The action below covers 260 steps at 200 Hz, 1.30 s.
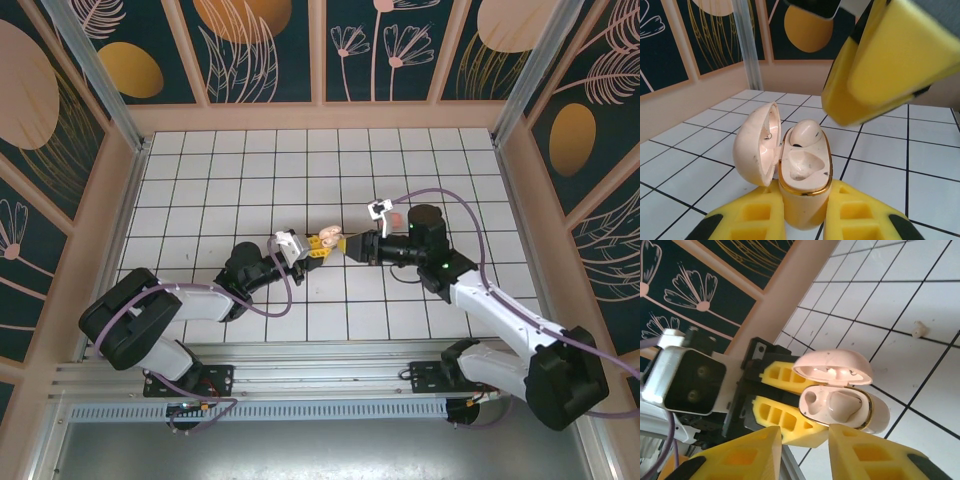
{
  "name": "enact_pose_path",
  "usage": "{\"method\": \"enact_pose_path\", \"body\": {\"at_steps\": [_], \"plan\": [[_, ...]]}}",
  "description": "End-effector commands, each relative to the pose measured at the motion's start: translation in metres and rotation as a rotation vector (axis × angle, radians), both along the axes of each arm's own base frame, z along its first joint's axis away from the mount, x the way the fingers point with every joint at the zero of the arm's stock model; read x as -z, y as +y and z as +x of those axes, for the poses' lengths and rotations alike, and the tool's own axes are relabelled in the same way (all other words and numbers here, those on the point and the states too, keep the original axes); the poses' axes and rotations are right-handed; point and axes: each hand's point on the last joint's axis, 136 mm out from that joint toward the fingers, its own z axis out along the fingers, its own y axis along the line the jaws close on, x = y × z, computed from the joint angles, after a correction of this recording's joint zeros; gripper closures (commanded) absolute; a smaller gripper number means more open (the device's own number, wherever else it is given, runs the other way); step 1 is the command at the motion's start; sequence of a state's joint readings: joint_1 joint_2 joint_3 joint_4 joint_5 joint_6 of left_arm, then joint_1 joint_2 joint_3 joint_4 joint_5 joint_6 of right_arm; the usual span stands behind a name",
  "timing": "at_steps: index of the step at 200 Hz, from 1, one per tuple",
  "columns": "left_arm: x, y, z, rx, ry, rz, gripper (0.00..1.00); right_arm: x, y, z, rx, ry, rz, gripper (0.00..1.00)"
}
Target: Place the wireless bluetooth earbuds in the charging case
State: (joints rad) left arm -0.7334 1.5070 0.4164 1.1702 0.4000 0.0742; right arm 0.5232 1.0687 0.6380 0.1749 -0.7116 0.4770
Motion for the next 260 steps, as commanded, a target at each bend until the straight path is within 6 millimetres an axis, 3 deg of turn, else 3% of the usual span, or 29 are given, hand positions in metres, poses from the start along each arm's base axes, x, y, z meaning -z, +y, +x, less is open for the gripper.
{"method": "enact_pose_path", "body": {"at_steps": [1,33,91,127,187,213,260], "plan": [[-0.015,0.003,0.002,-0.026,-0.025,-0.038,0.93,-0.026,-0.01,0.009,0.047,-0.08,0.013,0.67],[-0.011,0.019,0.014,-0.095,0.04,-0.051,0.93,-0.027,-0.019,0.024,0.114,-0.075,-0.02,0.65],[0.006,0.09,0.068,-0.407,0.276,-0.097,0.93,0.005,-0.008,0.07,0.194,-0.01,-0.232,0.64],[0.021,0.143,0.091,-0.574,0.439,-0.194,0.93,0.031,0.022,0.097,0.178,0.023,-0.371,0.63],[0.048,0.204,0.102,-0.747,0.604,-0.317,0.91,0.096,0.079,0.137,0.14,0.065,-0.602,0.57],[0.055,0.217,0.103,-0.788,0.626,-0.335,0.91,0.126,0.098,0.147,0.119,0.081,-0.68,0.55],[0.058,0.224,0.104,-0.812,0.637,-0.34,0.91,0.161,0.129,0.162,0.069,0.076,-0.75,0.54]]}}
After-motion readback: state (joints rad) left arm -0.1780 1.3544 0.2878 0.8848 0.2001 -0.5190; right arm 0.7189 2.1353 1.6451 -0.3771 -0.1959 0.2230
